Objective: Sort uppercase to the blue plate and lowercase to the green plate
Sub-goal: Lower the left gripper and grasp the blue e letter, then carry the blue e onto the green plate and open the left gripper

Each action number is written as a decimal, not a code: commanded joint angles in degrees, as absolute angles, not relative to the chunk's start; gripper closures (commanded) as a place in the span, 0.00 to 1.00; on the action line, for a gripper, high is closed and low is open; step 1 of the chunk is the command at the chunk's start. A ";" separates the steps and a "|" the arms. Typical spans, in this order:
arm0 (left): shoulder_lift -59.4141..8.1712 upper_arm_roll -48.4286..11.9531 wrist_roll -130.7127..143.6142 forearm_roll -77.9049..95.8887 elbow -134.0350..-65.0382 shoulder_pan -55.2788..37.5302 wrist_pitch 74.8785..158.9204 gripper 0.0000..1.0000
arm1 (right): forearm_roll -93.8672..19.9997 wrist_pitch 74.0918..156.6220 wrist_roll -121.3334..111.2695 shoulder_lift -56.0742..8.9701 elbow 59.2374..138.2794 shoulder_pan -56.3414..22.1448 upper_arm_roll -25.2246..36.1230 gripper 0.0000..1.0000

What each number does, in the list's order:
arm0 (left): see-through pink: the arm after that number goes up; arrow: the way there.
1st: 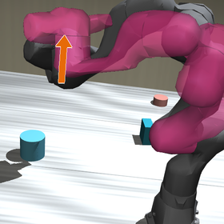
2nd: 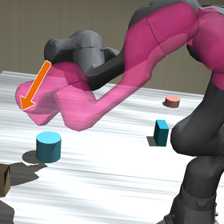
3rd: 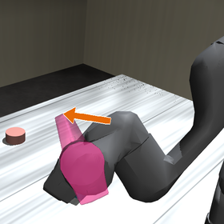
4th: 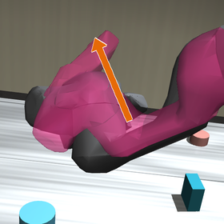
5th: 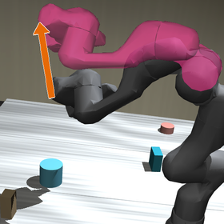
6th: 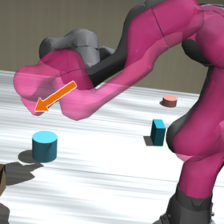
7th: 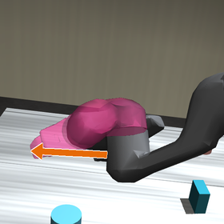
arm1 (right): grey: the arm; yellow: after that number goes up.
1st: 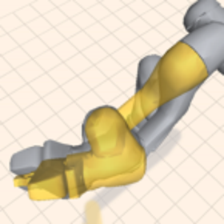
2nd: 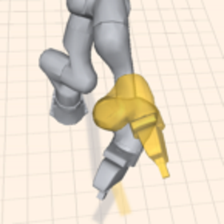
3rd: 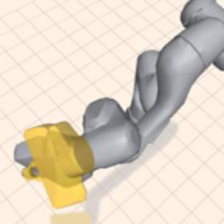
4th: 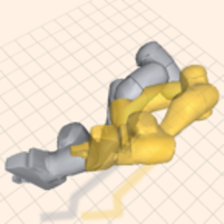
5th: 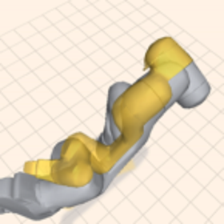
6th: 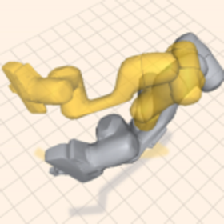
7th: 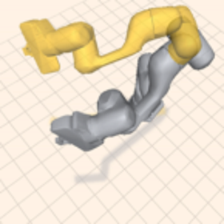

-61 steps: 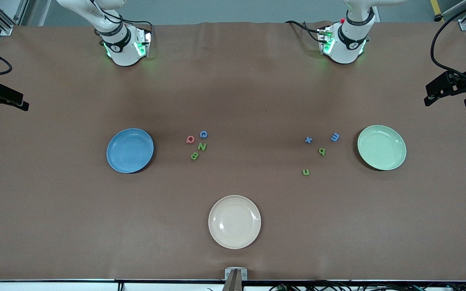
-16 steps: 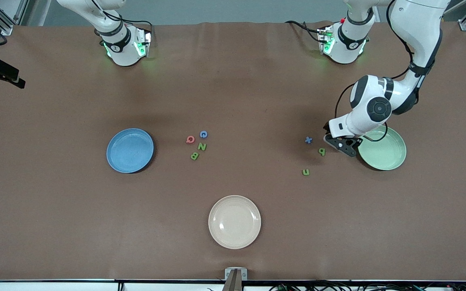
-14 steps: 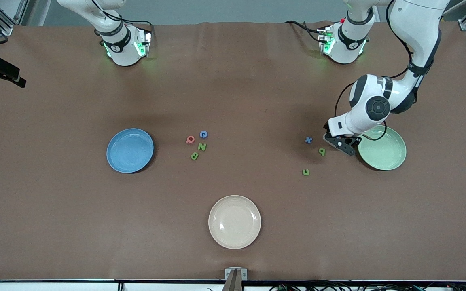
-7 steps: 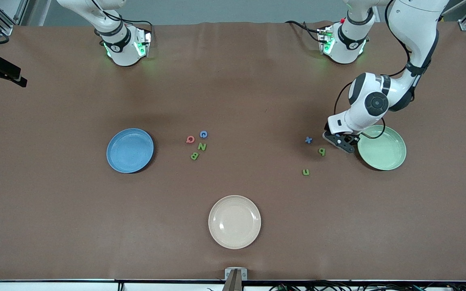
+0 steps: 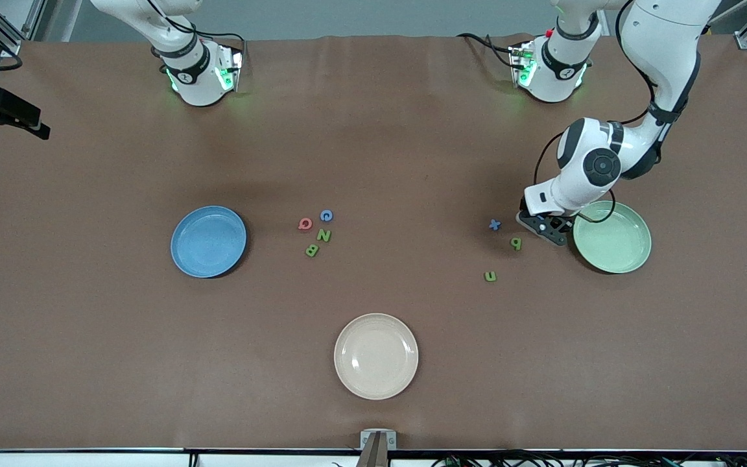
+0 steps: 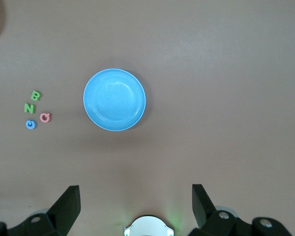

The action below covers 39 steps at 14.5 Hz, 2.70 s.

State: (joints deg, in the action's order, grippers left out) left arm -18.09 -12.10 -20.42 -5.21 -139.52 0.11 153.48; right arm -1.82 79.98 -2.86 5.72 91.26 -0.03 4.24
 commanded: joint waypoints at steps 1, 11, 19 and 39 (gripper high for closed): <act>-18.19 -12.13 -20.13 -6.15 -140.01 0.53 154.69 0.54 | -1.76 80.24 -3.25 7.56 93.34 -0.44 3.78 0.00; -17.84 -12.13 -11.34 -6.15 -140.10 0.53 154.43 0.93 | -1.41 80.42 -3.16 7.56 93.43 -0.26 3.78 0.00; -8.35 -12.13 -11.86 -6.24 -133.18 2.28 132.94 0.94 | -1.41 81.12 -3.16 7.56 93.34 0.18 3.96 0.00; -19.95 -12.13 -14.50 -16.35 -130.60 15.03 140.88 0.94 | -1.41 84.98 -3.08 0.28 88.77 1.23 4.39 0.00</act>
